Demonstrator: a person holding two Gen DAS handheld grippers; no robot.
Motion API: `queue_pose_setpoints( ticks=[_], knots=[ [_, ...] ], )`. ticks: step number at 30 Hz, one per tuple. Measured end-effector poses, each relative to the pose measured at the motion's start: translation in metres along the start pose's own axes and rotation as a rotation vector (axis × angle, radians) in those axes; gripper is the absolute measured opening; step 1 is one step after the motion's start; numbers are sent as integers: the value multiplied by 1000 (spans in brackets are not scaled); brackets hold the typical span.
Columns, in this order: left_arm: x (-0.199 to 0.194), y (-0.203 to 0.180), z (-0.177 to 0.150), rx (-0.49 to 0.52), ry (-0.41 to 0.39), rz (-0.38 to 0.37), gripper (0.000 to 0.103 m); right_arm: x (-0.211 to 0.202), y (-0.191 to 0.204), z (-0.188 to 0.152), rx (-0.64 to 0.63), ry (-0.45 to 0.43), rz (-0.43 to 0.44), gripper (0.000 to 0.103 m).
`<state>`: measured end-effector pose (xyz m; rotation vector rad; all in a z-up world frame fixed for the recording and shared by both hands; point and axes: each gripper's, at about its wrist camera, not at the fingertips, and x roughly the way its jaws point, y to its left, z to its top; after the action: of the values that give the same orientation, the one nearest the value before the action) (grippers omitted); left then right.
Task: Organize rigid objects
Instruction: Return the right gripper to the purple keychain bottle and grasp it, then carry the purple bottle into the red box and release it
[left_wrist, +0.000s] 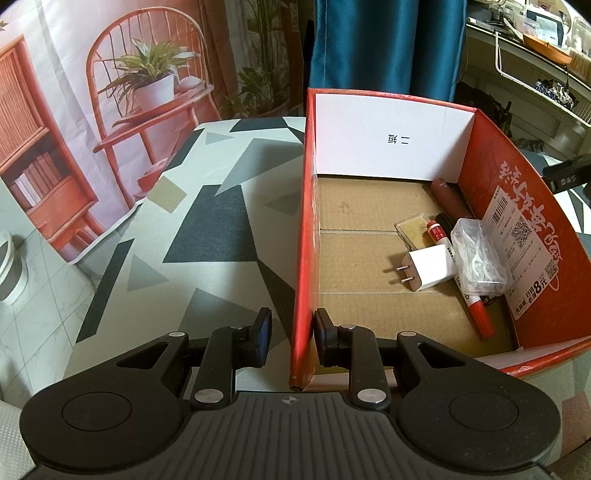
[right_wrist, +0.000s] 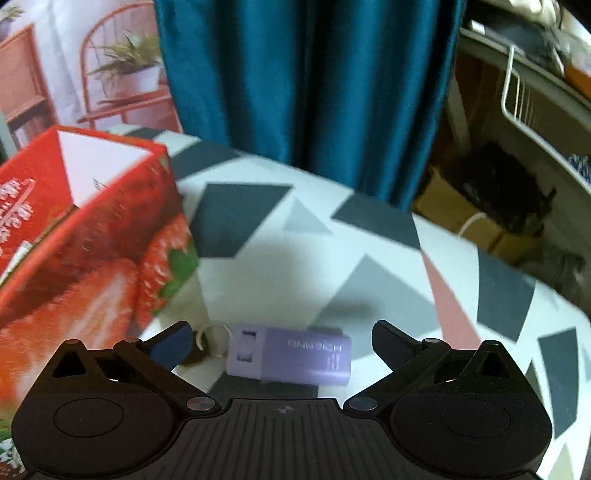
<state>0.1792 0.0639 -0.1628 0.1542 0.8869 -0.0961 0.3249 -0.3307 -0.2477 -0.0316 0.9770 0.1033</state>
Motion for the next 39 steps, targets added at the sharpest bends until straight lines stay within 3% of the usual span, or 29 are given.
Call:
queue_pose_setpoints(
  ticks=[5,14,16,18,24,35,39],
  knots=[
    [0,0,1,-1,0,0,27,22,1,-6,26,56,-26,102],
    [0,0,1,-1,0,0,28,37,-5,-12,109,56,-40,102],
    [0,0,1,-2,0,0,28,35,-8,-13,126,48,-34,97],
    [0,0,1,-1,0,0,28,35,-9,-15,138,58,-14,83],
    [0,0,1,0,0,0,28,30,-3,-20,85,72,-19,84],
    [1,0,0,-8,0,-2,27,7,42,-40,-267,167,29,83],
    [2,0,0,-6,0,-2,27,-3,58,-43,-390,142,-6,83]
  ],
)
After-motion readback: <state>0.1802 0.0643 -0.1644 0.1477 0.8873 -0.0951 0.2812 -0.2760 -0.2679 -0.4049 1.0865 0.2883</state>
